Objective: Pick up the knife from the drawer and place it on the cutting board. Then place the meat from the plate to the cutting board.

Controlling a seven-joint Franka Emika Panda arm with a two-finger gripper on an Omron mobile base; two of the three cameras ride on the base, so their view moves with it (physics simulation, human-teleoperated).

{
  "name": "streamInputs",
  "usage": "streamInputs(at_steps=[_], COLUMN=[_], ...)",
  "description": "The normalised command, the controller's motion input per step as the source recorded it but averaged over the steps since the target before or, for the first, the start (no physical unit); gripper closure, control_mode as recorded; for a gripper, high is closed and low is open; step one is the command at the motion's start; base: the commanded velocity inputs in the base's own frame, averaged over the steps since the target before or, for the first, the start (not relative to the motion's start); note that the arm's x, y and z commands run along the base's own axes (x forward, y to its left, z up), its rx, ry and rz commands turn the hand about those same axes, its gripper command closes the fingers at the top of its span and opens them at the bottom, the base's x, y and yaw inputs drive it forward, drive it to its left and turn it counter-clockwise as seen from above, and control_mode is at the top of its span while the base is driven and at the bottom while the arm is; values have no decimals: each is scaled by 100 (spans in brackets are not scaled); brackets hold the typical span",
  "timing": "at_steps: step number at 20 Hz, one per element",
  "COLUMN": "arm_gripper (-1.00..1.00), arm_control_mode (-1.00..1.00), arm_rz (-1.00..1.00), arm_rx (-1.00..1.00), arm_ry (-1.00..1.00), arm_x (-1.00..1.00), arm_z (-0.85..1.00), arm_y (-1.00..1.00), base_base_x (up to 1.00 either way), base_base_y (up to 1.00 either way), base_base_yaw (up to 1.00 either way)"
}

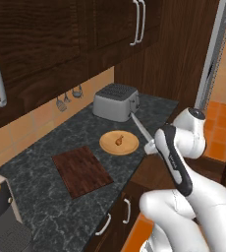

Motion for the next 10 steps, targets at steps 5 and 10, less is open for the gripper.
streamInputs(at_steps=[5, 10], arm_gripper=[100, 100], arm_control_mode=[-100, -100], arm_rz=[8, 5], arm_rx=[0, 0], arm_ry=[0, 0], arm_x=[8, 13], arm_z=[-7, -10], arm_y=[100, 100], base_base_x=[0, 0], base_base_y=[0, 0], base_base_yaw=[0, 0])
